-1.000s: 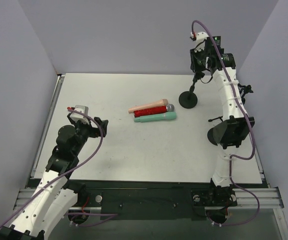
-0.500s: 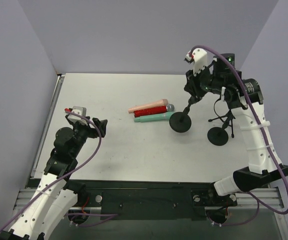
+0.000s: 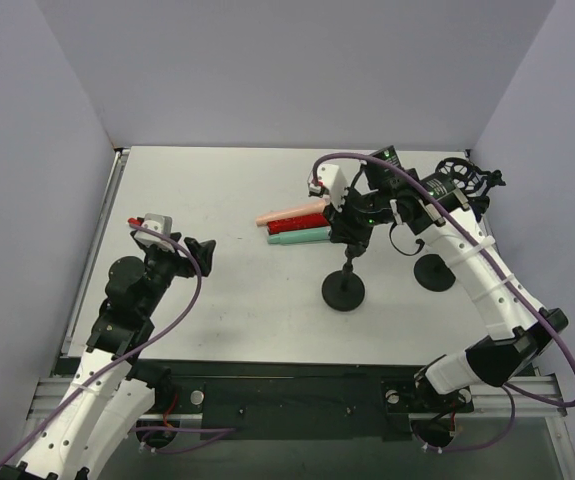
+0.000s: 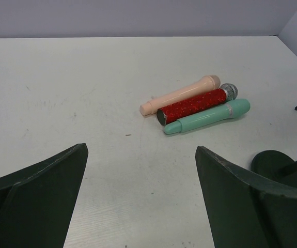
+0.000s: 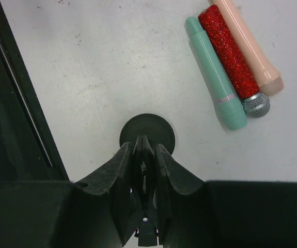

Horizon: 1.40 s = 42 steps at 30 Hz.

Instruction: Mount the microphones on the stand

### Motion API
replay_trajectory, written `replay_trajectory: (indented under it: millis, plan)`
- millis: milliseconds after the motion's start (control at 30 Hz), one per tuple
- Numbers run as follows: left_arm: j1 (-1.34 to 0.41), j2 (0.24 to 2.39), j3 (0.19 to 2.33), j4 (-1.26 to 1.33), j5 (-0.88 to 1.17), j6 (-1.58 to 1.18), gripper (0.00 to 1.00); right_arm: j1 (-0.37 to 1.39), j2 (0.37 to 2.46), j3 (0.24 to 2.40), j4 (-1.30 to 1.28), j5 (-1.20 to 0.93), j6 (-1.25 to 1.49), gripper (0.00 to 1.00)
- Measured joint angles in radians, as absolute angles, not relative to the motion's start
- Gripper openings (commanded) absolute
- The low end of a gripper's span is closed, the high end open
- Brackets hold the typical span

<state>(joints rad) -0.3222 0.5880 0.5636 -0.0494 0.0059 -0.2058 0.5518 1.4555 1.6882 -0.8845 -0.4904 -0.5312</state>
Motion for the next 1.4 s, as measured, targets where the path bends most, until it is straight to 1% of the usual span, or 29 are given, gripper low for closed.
replay_trajectory:
  millis: [100,167,200,233,267,300,333,367,500,633,700,833,900,933,967,1000,1067,1100,1200,1267,1300,1367,1400]
  plan:
    - [-0.322,0.589,0.564,-0.049,0.024,-0.206,0.97,0.578,1.456,1.687,-0.896,-0.514,-0.574,0.13]
    - [-0.322,0.59,0.564,-0.049,0.036,-0.206,0.97,0.584,1.456,1.686,-0.899,-0.53,-0.591,0.17]
    - [-0.322,0.591,0.564,-0.049,0.04,-0.206,0.97,0.584,1.456,1.684,-0.901,-0.537,-0.598,0.25]
    - [-0.322,0.593,0.564,-0.048,0.044,-0.206,0.97,0.583,1.456,1.679,-0.901,-0.543,-0.602,0.31]
    - [-0.322,0.595,0.564,-0.045,0.049,-0.206,0.97,0.583,1.456,1.673,-0.902,-0.55,-0.606,0.45]
    - [-0.322,0.598,0.564,-0.042,0.053,-0.206,0.97,0.582,1.456,1.665,-0.9,-0.556,-0.609,0.54]
    - [-0.322,0.601,0.564,-0.04,0.058,-0.207,0.97,0.58,1.454,1.658,-0.899,-0.563,-0.61,0.58]
    - [-0.322,0.604,0.564,-0.04,0.061,-0.207,0.97,0.577,1.453,1.65,-0.899,-0.57,-0.612,0.66]
    - [-0.322,0.629,0.564,-0.038,0.078,-0.226,0.97,0.543,1.44,1.624,-0.897,-0.601,-0.618,0.79]
    - [-0.322,0.688,0.573,-0.035,0.099,-0.268,0.97,0.482,1.416,1.622,-0.894,-0.646,-0.603,0.89]
    - [-0.321,0.753,0.606,-0.038,0.123,-0.296,0.97,0.441,1.391,1.622,-0.894,-0.678,-0.594,0.94]
    - [-0.319,0.917,0.729,-0.066,0.165,-0.338,0.97,0.35,1.306,1.596,-0.883,-0.773,-0.58,0.99]
    - [-0.319,1.021,0.823,-0.085,0.185,-0.352,0.97,0.308,1.244,1.541,-0.867,-0.819,-0.581,1.0]
    - [-0.319,1.074,0.888,-0.094,0.2,-0.355,0.96,0.291,1.213,1.503,-0.862,-0.836,-0.586,1.0]
    - [-0.319,1.125,0.914,-0.094,0.207,-0.355,0.93,0.279,1.182,1.461,-0.858,-0.851,-0.599,1.0]
    - [-0.318,1.182,0.965,-0.109,0.223,-0.351,0.84,0.273,1.156,1.419,-0.856,-0.866,-0.611,1.0]
    - [-0.317,1.306,1.074,-0.127,0.267,-0.329,0.76,0.256,1.113,1.33,-0.854,-0.892,-0.645,1.0]
    - [-0.317,1.374,1.13,-0.134,0.297,-0.313,0.74,0.248,1.097,1.287,-0.856,-0.905,-0.668,1.0]
    - [-0.319,1.552,1.271,-0.153,0.381,-0.241,0.74,0.199,1.061,1.139,-0.855,-0.958,-0.76,1.0]
    - [-0.329,1.665,1.365,-0.186,0.423,-0.171,0.72,0.157,1.05,1.06,-0.866,-0.995,-0.816,1.0]
    - [-0.336,1.721,1.415,-0.212,0.436,-0.13,0.62,0.132,1.049,1.027,-0.874,-1.013,-0.842,1.0]
    - [-0.355,1.831,1.533,-0.276,0.454,-0.051,0.55,0.097,1.05,0.987,-0.882,-1.035,-0.878,1.0]
    - [-0.367,1.888,1.595,-0.311,0.459,-0.009,0.54,0.085,1.05,0.981,-0.888,-1.038,-0.895,1.0]
